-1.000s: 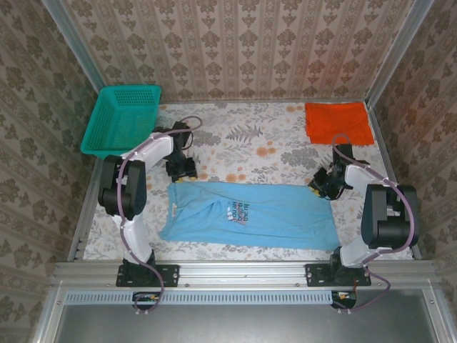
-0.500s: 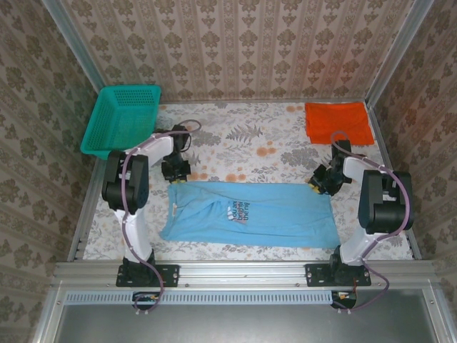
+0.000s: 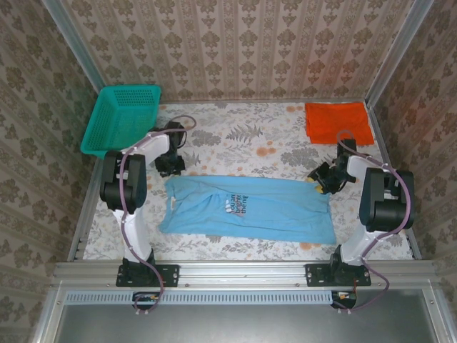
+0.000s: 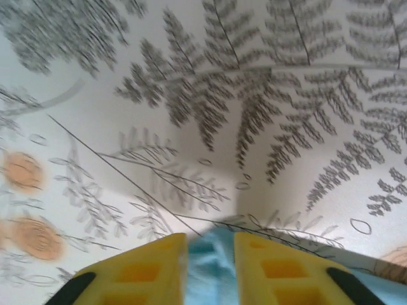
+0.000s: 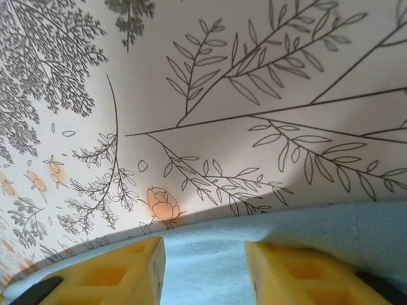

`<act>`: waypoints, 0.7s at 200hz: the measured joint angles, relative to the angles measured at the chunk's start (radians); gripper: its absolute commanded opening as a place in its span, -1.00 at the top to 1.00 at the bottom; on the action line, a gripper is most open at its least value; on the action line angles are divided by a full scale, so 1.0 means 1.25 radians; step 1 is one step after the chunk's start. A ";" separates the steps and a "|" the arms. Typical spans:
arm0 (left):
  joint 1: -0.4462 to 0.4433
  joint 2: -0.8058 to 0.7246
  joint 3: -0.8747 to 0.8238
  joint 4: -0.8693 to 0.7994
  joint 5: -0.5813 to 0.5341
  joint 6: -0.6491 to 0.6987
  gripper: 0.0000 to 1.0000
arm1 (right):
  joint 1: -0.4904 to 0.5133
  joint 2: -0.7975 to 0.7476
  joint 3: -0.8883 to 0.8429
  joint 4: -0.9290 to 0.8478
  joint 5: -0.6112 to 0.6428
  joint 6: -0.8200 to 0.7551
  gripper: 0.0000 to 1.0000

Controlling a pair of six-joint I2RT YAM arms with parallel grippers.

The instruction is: Fold and stack the t-shirts

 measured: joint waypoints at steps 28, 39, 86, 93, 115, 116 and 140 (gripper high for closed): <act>0.011 -0.006 0.043 -0.011 -0.027 -0.008 0.11 | -0.005 -0.065 -0.017 0.025 0.024 0.016 -0.09; 0.012 -0.017 0.050 -0.014 -0.028 -0.008 0.10 | 0.001 -0.114 -0.031 0.039 0.034 0.022 -0.11; -0.021 -0.066 0.074 -0.004 0.115 0.009 0.30 | 0.232 -0.199 -0.026 0.164 0.042 0.065 -0.02; -0.031 -0.066 0.077 0.004 0.146 0.015 0.33 | 0.276 -0.176 -0.013 0.181 0.038 0.073 0.02; -0.055 -0.056 0.082 0.010 0.233 0.020 0.37 | 0.399 -0.053 0.068 0.207 0.029 0.075 0.12; -0.056 -0.055 0.082 0.010 0.235 0.020 0.37 | 0.403 -0.047 0.072 0.207 0.028 0.075 0.12; -0.056 -0.011 0.087 0.013 0.294 0.020 0.40 | 0.506 0.108 0.217 0.205 0.007 0.066 0.21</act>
